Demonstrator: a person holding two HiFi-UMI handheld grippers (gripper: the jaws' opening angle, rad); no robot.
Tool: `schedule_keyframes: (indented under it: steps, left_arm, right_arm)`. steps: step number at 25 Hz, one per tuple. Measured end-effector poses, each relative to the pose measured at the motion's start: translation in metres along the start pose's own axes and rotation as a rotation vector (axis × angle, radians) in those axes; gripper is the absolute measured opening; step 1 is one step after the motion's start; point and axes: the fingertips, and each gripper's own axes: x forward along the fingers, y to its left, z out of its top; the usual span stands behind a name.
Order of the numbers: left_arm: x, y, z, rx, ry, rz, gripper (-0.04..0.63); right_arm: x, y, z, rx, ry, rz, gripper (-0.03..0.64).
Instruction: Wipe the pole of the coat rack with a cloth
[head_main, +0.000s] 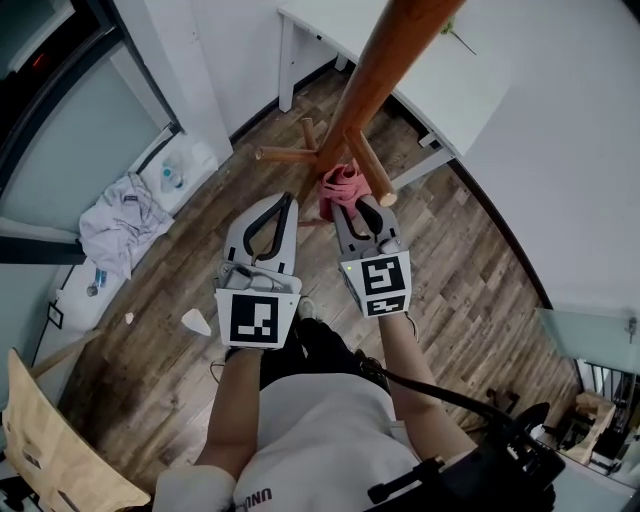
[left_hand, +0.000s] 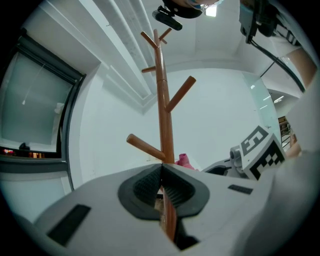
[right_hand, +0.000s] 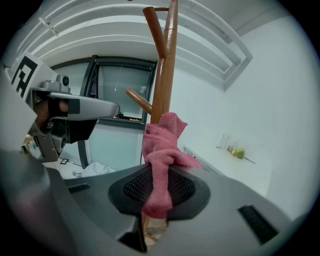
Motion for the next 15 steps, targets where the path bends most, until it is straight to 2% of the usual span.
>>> schedule_keyframes:
  steps: [15]
  left_arm:
    - [-0.003,-0.014,-0.028,-0.093,0.045,-0.008,0.014]
  right_arm:
    - [0.001,0.013,-0.036,0.032,0.086,0.019,0.078]
